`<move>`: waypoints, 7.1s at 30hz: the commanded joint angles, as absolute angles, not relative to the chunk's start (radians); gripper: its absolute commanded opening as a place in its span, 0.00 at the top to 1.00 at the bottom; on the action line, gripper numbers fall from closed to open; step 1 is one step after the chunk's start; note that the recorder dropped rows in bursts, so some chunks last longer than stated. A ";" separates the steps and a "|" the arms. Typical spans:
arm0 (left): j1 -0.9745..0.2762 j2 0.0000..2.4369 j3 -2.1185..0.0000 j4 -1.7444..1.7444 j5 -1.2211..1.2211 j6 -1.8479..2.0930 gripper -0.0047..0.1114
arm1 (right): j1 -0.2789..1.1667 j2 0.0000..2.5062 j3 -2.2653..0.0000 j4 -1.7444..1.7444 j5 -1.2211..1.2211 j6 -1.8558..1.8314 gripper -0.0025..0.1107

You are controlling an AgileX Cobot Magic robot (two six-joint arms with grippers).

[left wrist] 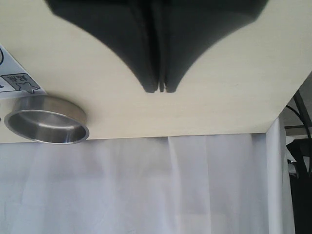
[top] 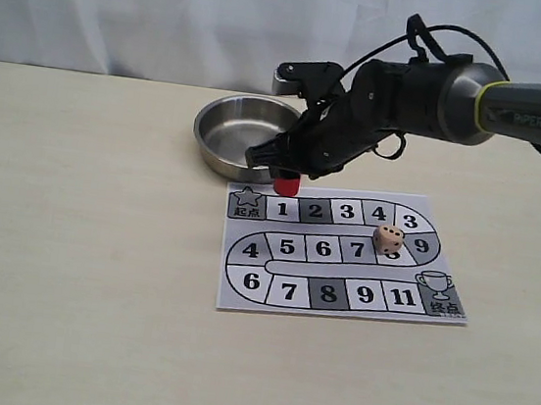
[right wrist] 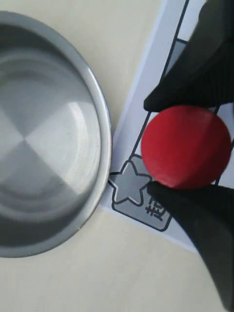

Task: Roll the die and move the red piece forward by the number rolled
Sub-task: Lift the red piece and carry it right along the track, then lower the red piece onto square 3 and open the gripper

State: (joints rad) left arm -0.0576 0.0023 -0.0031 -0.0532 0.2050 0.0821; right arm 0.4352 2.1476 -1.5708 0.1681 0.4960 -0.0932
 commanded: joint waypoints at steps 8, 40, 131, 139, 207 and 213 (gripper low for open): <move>-0.059 0.000 0.000 -0.055 0.196 0.078 0.96 | 0.426 2.137 -1.571 0.160 0.485 -0.091 0.94; -0.059 0.000 0.000 -0.055 0.196 0.078 0.96 | 0.444 2.213 -1.448 0.167 0.252 -0.108 0.94; -0.059 0.000 0.000 -0.055 0.196 0.078 0.96 | 0.305 2.185 -1.439 0.172 0.340 -0.118 0.94; -0.059 0.000 0.000 -0.055 0.196 0.078 0.96 | 0.305 2.206 -1.430 0.172 0.366 -0.118 0.94; -0.059 0.000 0.000 -0.055 0.196 0.078 0.96 | 0.303 2.144 -1.430 0.161 0.348 -0.120 0.64; -0.059 0.000 0.000 -0.055 0.196 0.078 0.96 | 0.303 2.150 -1.430 0.145 0.345 -0.120 0.64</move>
State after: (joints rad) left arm -0.0576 0.0023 -0.0031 -0.0532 0.2050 0.0821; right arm 0.3049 2.1501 -1.4308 0.1588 0.3477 -0.1184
